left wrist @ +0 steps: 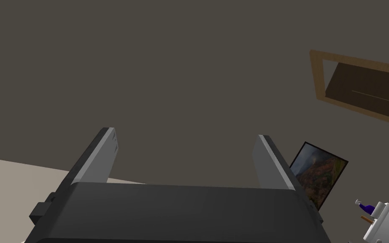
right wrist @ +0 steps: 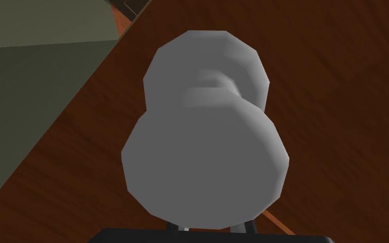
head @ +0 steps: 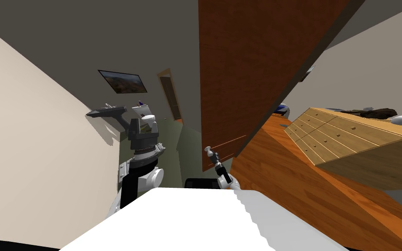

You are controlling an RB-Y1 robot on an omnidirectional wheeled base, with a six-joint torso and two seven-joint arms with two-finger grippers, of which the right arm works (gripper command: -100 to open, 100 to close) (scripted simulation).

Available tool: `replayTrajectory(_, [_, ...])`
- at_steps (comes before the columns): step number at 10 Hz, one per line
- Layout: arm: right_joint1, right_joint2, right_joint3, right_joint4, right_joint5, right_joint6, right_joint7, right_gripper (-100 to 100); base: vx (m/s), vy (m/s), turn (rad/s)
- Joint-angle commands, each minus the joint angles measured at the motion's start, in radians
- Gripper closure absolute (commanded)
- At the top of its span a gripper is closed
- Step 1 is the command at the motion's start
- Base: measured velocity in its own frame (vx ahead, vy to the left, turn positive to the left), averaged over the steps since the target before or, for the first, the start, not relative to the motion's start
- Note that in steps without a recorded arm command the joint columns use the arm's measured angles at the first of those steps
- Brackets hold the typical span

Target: Push the door open

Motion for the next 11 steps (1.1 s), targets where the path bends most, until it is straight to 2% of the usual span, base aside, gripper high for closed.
replayTrajectory(1, [-0.05,0.022,0.007,0.045,-0.006,-0.044,-0.044,100,0.033,0.036,-0.025])
replayTrajectory(3, [-0.051,0.022,0.007,0.045,-0.006,-0.044,-0.044,100,0.014,0.008,0.014])
replayTrajectory(5, [-0.059,0.026,0.023,0.053,-0.031,-0.044,-0.109,100,0.031,0.034,-0.068])
replayTrajectory(7, [-0.059,0.026,0.023,0.053,-0.031,-0.044,-0.126,100,0.024,0.022,-0.013])
replayTrajectory(8, [-0.042,0.026,0.023,0.013,-0.031,-0.018,-0.126,100,0.009,-0.005,0.009])
replayTrajectory(9, [-0.056,0.026,0.023,0.053,-0.031,-0.033,-0.126,100,-0.003,-0.002,0.015])
replayTrajectory(10, [-0.015,0.021,0.042,0.029,-0.053,-0.003,-0.16,-100,-0.023,-0.064,-0.016])
replayTrajectory(11, [-0.011,0.024,0.052,0.022,-0.064,-0.004,-0.181,-100,-0.068,-0.087,0.019])
